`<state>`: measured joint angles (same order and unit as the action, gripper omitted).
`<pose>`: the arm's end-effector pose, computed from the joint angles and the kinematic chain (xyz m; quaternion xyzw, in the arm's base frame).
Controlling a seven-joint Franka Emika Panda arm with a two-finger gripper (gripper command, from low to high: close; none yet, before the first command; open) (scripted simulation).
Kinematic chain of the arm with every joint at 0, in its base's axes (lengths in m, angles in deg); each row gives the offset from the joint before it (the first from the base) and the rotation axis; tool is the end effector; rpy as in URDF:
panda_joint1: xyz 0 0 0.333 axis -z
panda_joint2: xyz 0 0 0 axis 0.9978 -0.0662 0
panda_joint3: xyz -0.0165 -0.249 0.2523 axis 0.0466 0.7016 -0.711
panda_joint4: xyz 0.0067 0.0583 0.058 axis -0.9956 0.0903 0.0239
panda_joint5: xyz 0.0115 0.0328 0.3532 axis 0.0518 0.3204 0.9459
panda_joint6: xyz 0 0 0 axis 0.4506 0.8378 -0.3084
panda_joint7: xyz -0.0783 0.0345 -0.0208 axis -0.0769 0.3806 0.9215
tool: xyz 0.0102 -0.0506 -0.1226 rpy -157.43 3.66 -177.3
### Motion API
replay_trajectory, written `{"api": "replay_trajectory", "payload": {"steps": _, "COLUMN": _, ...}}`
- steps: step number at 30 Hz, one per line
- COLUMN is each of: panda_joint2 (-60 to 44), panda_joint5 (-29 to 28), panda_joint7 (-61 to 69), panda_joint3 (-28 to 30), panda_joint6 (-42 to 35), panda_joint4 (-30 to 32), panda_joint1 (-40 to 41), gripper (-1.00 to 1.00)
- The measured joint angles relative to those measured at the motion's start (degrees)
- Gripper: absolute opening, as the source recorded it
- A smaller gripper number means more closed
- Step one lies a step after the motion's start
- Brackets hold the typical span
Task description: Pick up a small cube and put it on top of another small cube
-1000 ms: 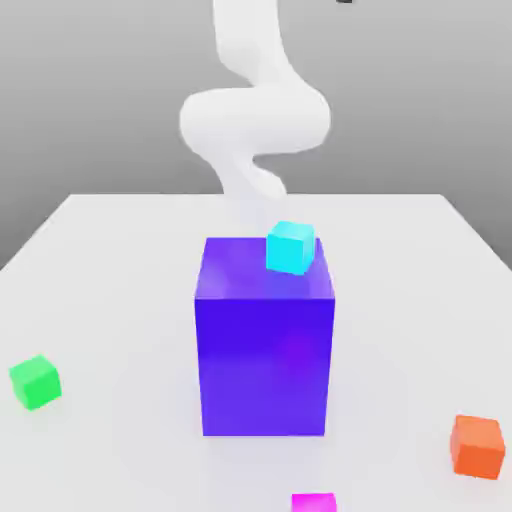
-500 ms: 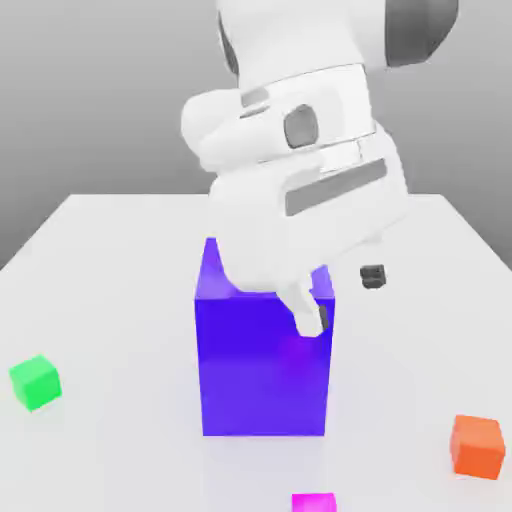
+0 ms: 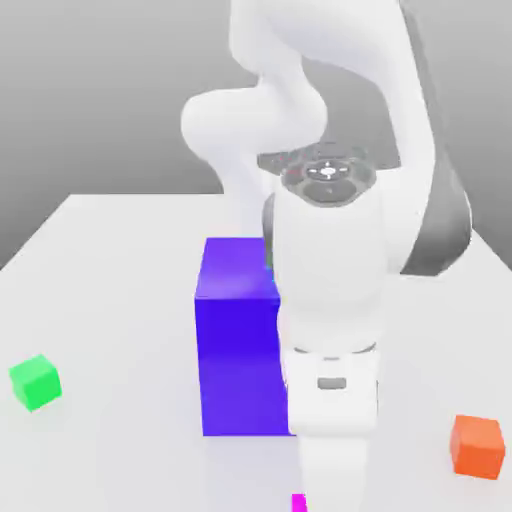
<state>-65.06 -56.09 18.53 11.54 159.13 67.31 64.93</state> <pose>0.5226 0.0692 0.2455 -0.9238 -0.3829 -0.0073 0.0066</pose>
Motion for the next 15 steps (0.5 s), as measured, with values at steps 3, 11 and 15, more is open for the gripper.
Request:
{"api": "replay_trajectory", "payload": {"steps": 3, "panda_joint2": -5.8, "panda_joint5": 0.9, "panda_joint7": 2.3, "panda_joint3": -1.6, "panda_joint6": 4.3, "panda_joint4": -1.1, "panda_joint1": 1.2, "gripper": 0.0}}
{"api": "replay_trajectory", "payload": {"steps": 11, "panda_joint2": -10.4, "panda_joint5": 2.4, "panda_joint7": 3.7, "panda_joint3": -3.5, "panda_joint6": 7.5, "panda_joint4": -2.1, "panda_joint1": 2.7, "gripper": -1.0}}
{"api": "replay_trajectory", "payload": {"steps": 15, "panda_joint2": -4.3, "panda_joint5": 0.0, "panda_joint7": 2.0, "panda_joint3": -1.1, "panda_joint6": 3.0, "panda_joint4": -0.7, "panda_joint1": 0.8, "gripper": -1.0}}
